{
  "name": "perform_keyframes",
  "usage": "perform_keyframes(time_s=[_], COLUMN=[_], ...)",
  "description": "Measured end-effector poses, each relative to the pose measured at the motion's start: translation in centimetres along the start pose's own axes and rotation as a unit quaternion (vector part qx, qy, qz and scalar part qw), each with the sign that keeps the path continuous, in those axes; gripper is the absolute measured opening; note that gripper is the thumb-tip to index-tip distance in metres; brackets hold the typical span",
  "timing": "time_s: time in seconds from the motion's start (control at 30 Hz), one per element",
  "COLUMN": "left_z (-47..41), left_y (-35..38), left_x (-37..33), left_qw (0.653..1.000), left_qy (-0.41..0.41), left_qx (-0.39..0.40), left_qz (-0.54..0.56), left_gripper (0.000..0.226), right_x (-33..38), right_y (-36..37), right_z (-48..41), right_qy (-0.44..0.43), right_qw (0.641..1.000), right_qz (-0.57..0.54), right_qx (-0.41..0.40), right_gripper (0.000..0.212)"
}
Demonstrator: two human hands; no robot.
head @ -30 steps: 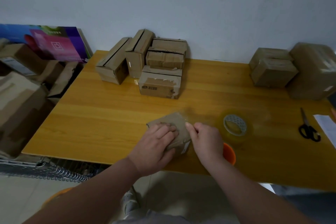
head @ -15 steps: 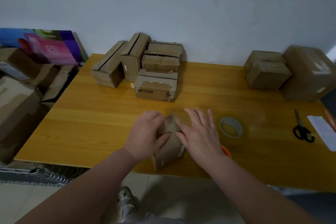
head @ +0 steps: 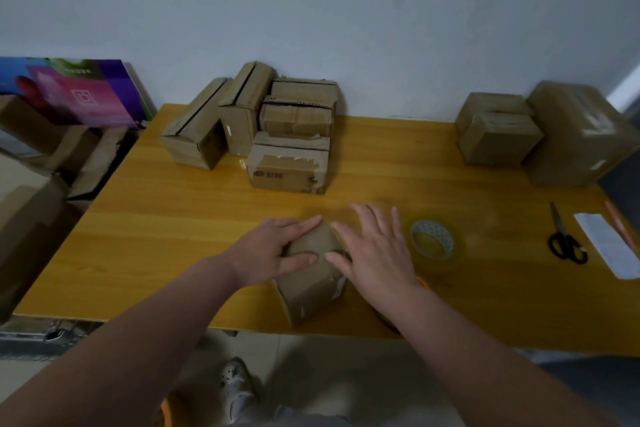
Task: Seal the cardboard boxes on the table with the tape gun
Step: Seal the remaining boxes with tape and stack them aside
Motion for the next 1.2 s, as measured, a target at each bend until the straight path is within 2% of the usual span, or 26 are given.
perform_keyframes(time_s=[0.2, 0.4, 0.53, 0.6, 0.7, 0.73, 0.8, 0.87, 0.9, 0.97, 1.1, 1.2], left_z=[0.1, 0.2, 0.2, 0.3, 0.7, 1.0, 1.5, 2.2, 2.6, 3.2, 4.4, 4.7], left_y=[-0.1, 0.0, -0.2, -0.3, -0.4, -0.6, -0.9, -0.5, -0.1, 0.7, 1.8, 2.2], left_x=[-0.4, -0.2, -0.6, -0.8, -1.1, -1.5, -2.6, -3.3, -3.3, -3.0, -1.6, -0.8], left_qw=[0.993, 0.990, 0.992, 0.991, 0.988, 0.985, 0.969, 0.948, 0.944, 0.947, 0.957, 0.961], left_qy=[0.001, -0.005, -0.017, -0.016, -0.014, -0.011, 0.038, 0.109, 0.129, 0.142, 0.142, 0.138], left_qx=[0.004, 0.004, 0.012, 0.019, -0.001, -0.025, -0.116, -0.212, -0.234, -0.239, -0.195, -0.169], left_qz=[-0.116, -0.138, -0.127, -0.129, -0.153, -0.170, -0.214, -0.210, -0.192, -0.161, -0.161, -0.168], left_gripper=[0.071, 0.078, 0.077, 0.070, 0.076, 0.076, 0.059, 0.039, 0.034, 0.033, 0.046, 0.052], right_x=[-0.1, -0.1, -0.3, -0.6, -1.3, -1.6, -2.1, -2.4, -2.5, -2.6, -2.4, -1.7], right_y=[0.3, 0.7, 0.7, 0.9, 1.1, 1.2, 1.4, 1.8, 2.0, 2.2, 2.4, 2.3], right_z=[0.1, 0.3, 0.6, 0.7, 1.1, 1.3, 1.7, 2.0, 2.1, 2.2, 2.2, 2.2], right_qy=[0.010, 0.039, 0.066, 0.083, 0.123, 0.137, 0.157, 0.165, 0.163, 0.147, 0.097, 0.062], right_qw=[1.000, 0.998, 0.992, 0.990, 0.980, 0.975, 0.965, 0.958, 0.957, 0.958, 0.962, 0.972], right_qz=[0.004, -0.030, -0.072, -0.103, -0.155, -0.176, -0.210, -0.228, -0.231, -0.235, -0.225, -0.185], right_qx=[0.010, -0.045, -0.076, -0.054, -0.026, -0.014, 0.015, 0.045, 0.058, 0.079, 0.118, 0.133], right_gripper=[0.050, 0.048, 0.060, 0.072, 0.086, 0.088, 0.090, 0.088, 0.085, 0.078, 0.070, 0.079])
Point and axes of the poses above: each hand's wrist, its own z-axis away from the middle knuckle, its own y-axis out of the palm, x = y × z, the point moved 2 cm from there along -z, towards the middle knuckle, and after that the axes turned 10 degrees about -z, right-handed, at the moved point
